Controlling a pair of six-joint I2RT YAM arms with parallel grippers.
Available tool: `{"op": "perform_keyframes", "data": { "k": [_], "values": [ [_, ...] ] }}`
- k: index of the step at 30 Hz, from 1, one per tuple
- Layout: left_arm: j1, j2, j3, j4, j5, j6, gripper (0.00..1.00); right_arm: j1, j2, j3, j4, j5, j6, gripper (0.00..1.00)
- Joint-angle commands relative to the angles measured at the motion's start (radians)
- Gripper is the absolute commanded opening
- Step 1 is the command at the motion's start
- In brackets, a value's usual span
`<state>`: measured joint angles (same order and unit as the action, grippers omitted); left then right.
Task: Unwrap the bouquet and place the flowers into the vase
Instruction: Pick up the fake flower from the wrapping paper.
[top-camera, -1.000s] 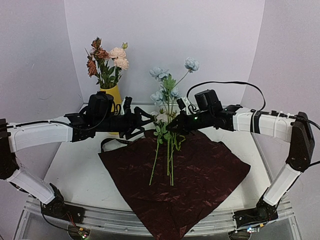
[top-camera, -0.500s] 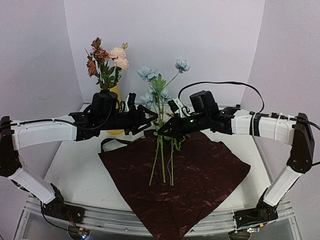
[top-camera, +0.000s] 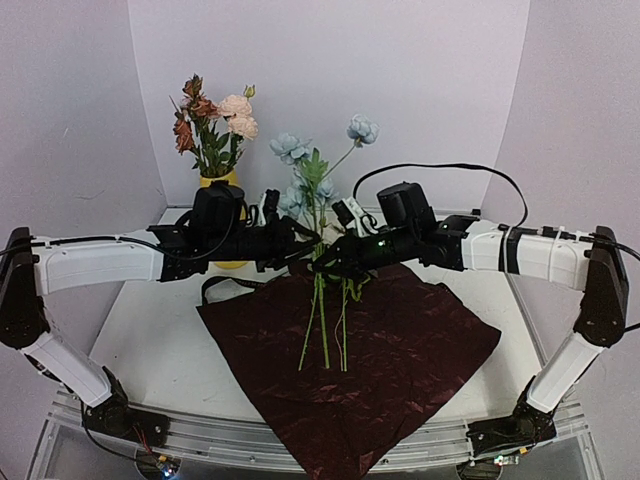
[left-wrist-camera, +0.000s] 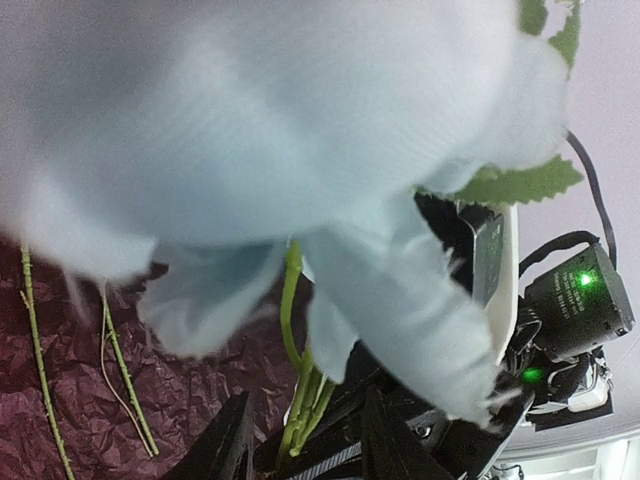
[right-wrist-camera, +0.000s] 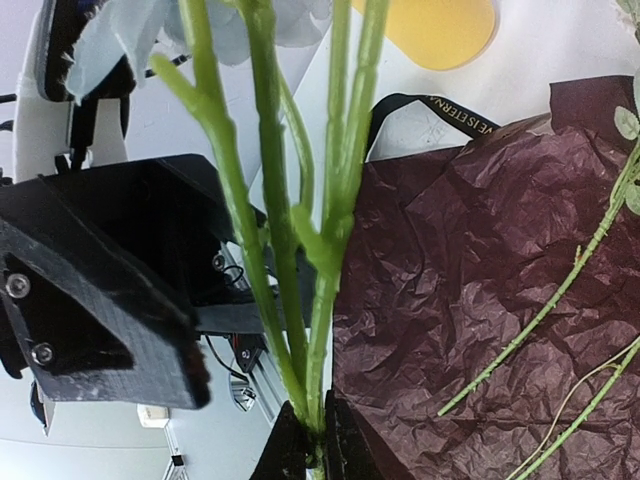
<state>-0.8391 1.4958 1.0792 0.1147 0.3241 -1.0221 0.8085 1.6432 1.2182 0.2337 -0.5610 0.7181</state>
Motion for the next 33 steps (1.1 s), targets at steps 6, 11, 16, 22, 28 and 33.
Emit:
{"op": "perform_keyframes", "data": {
  "k": [6, 11, 16, 22, 28, 33],
  "values": [
    [-0.014, 0.054, 0.058, 0.036, 0.072, -0.020, 0.34, 0.006, -0.048, 0.043, 0.041, -0.023, -0.012, 0.00],
    [-0.014, 0.060, 0.070, 0.036, 0.076, -0.010, 0.22, 0.006, -0.037, 0.057, 0.041, -0.036, -0.014, 0.00],
    [-0.014, 0.053, 0.068, 0.036, 0.072, 0.000, 0.00, 0.006, -0.034, 0.056, 0.041, -0.039, -0.013, 0.00],
    [-0.014, 0.000, 0.041, 0.016, 0.009, 0.047, 0.00, 0.006, -0.045, 0.043, 0.037, -0.025, -0.027, 0.23],
    [-0.014, -0.050, 0.104, -0.163, -0.086, 0.198, 0.00, 0.006, -0.067, 0.022, 0.029, 0.003, -0.045, 0.41],
    [-0.014, -0.079, 0.195, -0.315, -0.175, 0.370, 0.00, 0.005, -0.085, 0.019, 0.017, 0.017, -0.065, 0.44]
  ]
}}
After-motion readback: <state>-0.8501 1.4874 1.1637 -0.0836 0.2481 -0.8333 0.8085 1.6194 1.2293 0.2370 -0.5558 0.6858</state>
